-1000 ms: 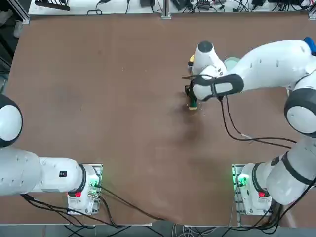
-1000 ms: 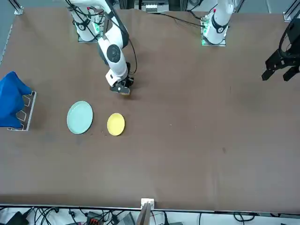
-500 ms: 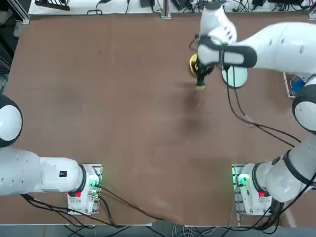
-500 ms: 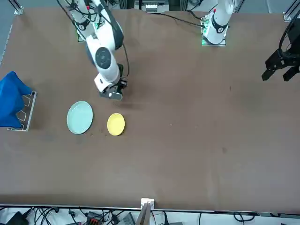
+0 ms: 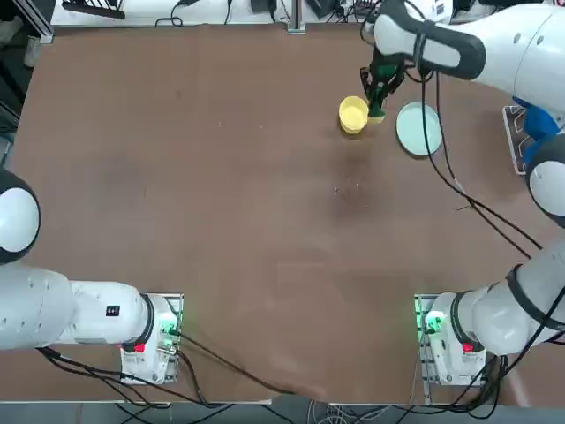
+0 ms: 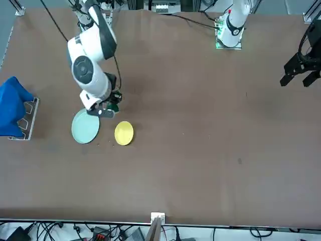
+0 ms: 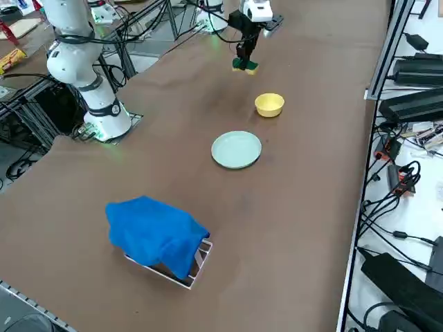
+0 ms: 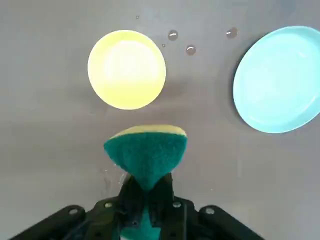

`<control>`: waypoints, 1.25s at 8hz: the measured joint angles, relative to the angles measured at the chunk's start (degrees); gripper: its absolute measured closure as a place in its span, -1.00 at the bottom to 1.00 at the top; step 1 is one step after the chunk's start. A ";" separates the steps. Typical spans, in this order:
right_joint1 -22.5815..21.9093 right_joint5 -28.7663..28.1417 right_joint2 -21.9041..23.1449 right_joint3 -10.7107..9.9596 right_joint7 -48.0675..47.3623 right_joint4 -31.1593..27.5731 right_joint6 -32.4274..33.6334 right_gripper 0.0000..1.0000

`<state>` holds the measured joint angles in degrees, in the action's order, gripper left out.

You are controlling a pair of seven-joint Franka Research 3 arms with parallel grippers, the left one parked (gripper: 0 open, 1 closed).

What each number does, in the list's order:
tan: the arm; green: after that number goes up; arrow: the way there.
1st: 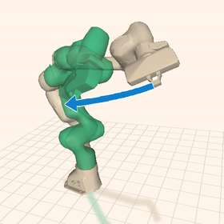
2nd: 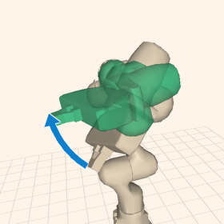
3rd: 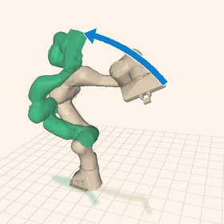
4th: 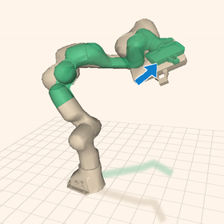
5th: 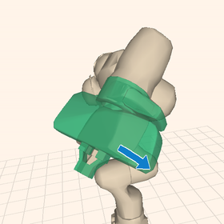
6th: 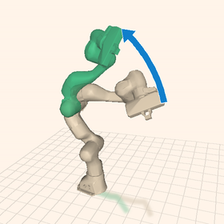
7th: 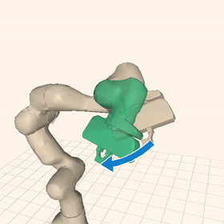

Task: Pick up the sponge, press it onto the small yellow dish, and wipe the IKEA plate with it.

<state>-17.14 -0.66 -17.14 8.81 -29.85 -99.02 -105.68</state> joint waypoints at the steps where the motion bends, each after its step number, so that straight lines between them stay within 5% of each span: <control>1: 0.24 -0.01 -2.04 0.01 1.61 3.13 2.54 0.82; 5: 1.85 -0.01 -11.71 0.01 6.83 15.83 8.21 0.82; 10: 4.05 -0.01 -17.93 0.01 11.90 20.96 8.63 0.82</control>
<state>-13.08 -0.67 -35.08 8.82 -17.95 -78.06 -97.05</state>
